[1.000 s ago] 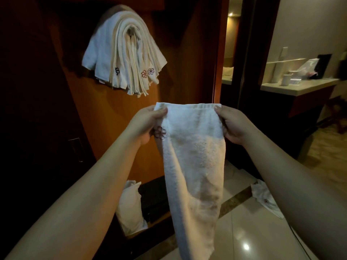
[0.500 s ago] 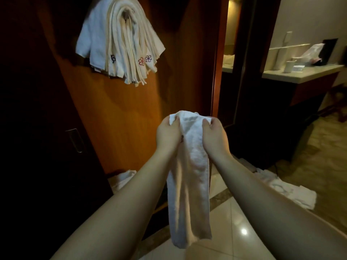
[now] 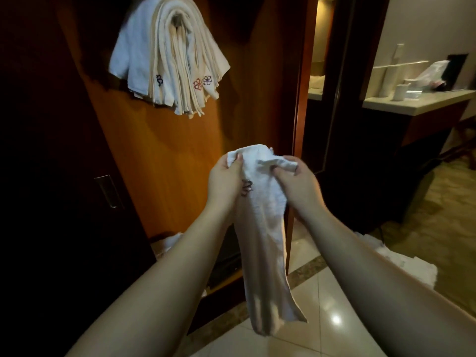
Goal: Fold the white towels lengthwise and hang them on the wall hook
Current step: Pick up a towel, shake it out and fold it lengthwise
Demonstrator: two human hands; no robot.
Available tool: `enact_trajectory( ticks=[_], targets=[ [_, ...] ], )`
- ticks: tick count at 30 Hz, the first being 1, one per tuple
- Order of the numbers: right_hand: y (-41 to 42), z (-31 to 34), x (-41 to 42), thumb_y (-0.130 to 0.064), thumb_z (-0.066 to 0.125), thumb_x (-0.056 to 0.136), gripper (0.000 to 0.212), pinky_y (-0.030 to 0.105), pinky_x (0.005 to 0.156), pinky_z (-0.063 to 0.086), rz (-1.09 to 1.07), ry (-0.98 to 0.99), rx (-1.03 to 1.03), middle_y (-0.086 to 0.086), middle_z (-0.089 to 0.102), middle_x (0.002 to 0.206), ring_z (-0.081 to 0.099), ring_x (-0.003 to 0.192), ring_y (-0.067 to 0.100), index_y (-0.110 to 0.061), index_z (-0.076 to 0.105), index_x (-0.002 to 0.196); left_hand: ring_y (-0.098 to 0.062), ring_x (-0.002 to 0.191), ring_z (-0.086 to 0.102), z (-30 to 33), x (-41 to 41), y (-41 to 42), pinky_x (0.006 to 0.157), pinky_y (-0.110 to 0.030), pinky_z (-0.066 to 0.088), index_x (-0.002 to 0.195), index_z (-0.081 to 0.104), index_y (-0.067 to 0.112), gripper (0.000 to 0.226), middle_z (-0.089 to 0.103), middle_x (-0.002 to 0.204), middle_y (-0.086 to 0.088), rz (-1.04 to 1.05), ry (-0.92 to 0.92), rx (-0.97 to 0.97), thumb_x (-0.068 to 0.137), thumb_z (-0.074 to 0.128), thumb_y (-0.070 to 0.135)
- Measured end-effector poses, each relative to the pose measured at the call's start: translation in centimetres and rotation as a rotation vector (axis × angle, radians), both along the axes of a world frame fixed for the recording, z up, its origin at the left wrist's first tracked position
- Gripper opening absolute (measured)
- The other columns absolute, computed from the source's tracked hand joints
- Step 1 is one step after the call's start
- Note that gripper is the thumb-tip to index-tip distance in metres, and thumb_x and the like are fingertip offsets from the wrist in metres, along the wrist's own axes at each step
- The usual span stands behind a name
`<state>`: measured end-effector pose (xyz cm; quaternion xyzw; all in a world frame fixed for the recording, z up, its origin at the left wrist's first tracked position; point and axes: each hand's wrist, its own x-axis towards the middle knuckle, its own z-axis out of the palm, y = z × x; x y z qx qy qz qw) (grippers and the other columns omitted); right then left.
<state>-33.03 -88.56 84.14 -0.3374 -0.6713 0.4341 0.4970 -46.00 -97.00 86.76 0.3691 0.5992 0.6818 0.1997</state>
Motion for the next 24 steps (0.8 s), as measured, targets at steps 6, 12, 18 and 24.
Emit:
enact_trajectory(
  ticks=[6,12,18,24],
  targets=[
    [3.8,2.2,3.7,-0.028,0.06,0.094,0.025,0.05,0.091,0.058,0.053,-0.02,-0.041,0.0,0.075,0.109,0.072,0.101,0.021,-0.025,0.07,0.116,-0.016,0.085,0.075,2.8,-3.7,-0.9,0.079,-0.04,0.061,0.101,0.073,0.021,0.019,0.077,0.09,0.002,-0.089,0.106,-0.011,0.1,0.057,0.031],
    [5.5,3.5,4.5,-0.027,0.052,0.105,0.023,0.052,0.095,0.055,0.239,0.024,-0.157,0.01,0.077,0.106,0.07,0.105,0.037,-0.018,0.07,0.116,-0.016,0.087,0.074,4.9,-4.8,-1.6,0.074,-0.031,0.058,0.098,0.074,0.024,0.015,0.077,0.092,0.003,-0.192,0.256,-0.01,0.099,0.06,0.028],
    [4.6,3.3,4.4,-0.021,0.053,0.103,0.027,0.04,0.092,0.059,0.471,0.223,-0.359,0.013,0.073,0.119,0.068,0.115,0.03,-0.009,0.063,0.126,-0.015,0.08,0.074,5.5,-4.6,-1.6,0.065,-0.024,0.056,0.1,0.072,0.017,0.014,0.077,0.085,0.002,-0.296,0.087,0.046,0.1,0.058,0.02],
    [3.8,3.4,4.6,-0.01,0.068,0.087,0.036,0.048,0.097,0.053,0.578,0.083,-0.341,0.021,0.065,0.124,0.066,0.111,0.035,0.004,0.055,0.117,-0.013,0.076,0.073,5.4,-5.4,-1.6,0.063,-0.023,0.056,0.1,0.067,0.012,0.011,0.076,0.083,0.0,-0.436,-0.086,0.051,0.1,0.058,0.018]
  ],
)
